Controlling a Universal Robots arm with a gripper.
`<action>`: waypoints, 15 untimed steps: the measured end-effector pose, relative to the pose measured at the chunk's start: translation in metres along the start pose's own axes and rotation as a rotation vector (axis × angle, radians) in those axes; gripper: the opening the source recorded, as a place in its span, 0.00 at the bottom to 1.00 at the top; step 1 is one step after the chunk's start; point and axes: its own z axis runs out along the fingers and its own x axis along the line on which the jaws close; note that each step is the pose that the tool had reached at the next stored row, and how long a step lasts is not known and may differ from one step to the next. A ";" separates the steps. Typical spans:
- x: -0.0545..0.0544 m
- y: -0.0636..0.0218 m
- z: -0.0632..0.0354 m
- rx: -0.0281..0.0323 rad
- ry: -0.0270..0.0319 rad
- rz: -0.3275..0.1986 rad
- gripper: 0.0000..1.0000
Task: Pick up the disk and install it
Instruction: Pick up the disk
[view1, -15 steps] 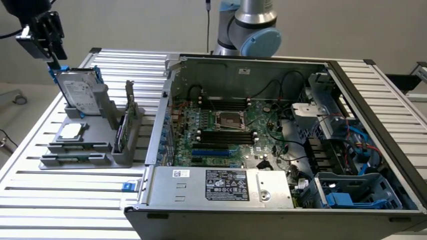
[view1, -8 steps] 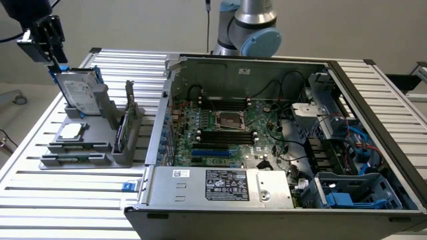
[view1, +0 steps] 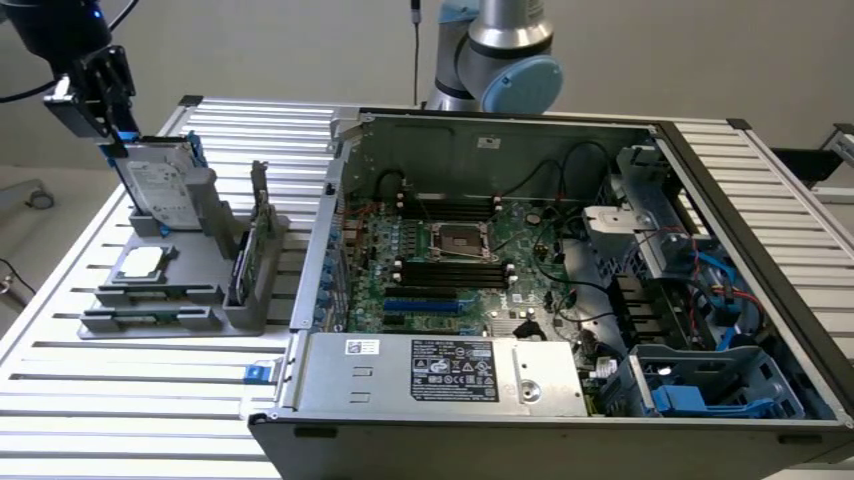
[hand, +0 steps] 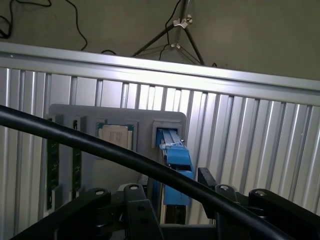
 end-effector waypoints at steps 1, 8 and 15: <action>0.000 0.0000 0.0018 0.0001 0.0001 0.000 0.51; 0.000 0.0007 0.0145 0.0007 0.0001 0.001 0.51; -0.001 0.0009 0.0233 0.0007 -0.0002 0.011 0.51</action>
